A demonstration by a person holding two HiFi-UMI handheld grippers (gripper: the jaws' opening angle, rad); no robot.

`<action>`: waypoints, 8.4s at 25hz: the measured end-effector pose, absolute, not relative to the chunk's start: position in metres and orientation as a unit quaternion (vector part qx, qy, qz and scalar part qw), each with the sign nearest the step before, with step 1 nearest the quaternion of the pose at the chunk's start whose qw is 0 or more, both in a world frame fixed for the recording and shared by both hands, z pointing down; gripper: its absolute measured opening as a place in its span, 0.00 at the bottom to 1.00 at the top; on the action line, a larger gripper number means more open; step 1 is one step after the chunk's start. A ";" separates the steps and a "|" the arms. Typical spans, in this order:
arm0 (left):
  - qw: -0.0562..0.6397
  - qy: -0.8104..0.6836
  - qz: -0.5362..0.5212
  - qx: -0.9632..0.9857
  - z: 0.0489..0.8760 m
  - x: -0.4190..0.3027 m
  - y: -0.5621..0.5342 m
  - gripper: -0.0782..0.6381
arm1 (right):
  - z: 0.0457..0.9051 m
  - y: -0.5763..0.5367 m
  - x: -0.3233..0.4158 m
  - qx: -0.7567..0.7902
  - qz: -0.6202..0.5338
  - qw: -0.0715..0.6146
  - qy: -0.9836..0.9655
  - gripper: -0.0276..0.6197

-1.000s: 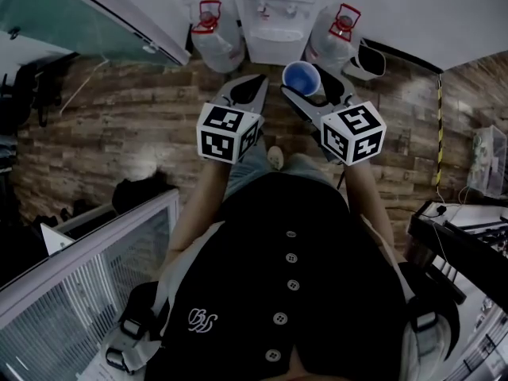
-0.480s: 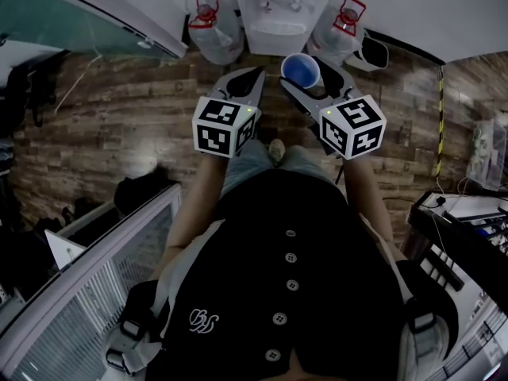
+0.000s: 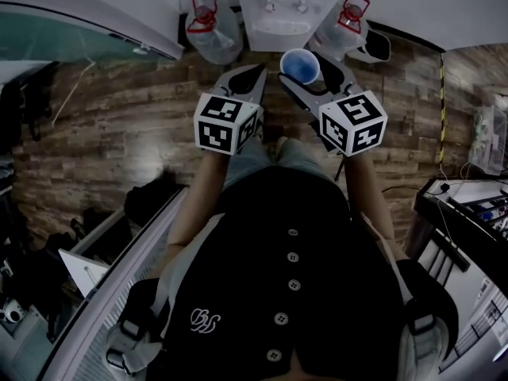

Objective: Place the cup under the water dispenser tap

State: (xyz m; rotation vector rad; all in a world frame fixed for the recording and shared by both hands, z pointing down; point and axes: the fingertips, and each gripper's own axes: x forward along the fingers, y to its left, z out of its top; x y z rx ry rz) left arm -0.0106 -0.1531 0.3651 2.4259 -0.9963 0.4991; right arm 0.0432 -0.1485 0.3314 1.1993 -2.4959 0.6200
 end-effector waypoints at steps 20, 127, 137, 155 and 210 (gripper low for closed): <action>0.243 -0.279 0.202 0.907 0.383 -0.034 -0.207 0.11 | 0.349 -0.210 0.002 0.467 0.224 0.170 -0.838 0.58; 0.333 -0.423 0.183 0.823 0.682 -0.027 -0.321 0.11 | 0.703 -0.395 0.011 0.359 0.107 0.221 -0.900 0.56; 0.338 -0.416 0.188 0.823 0.689 -0.025 -0.315 0.11 | 0.720 -0.396 0.016 0.370 0.151 0.210 -0.892 0.56; 0.341 -0.393 0.181 0.834 0.675 -0.014 -0.309 0.11 | 0.710 -0.393 0.035 0.439 0.238 0.181 -0.848 0.63; 0.259 -0.287 0.136 0.912 0.376 0.013 -0.269 0.11 | 0.355 -0.273 0.043 0.500 0.139 0.112 -0.847 0.04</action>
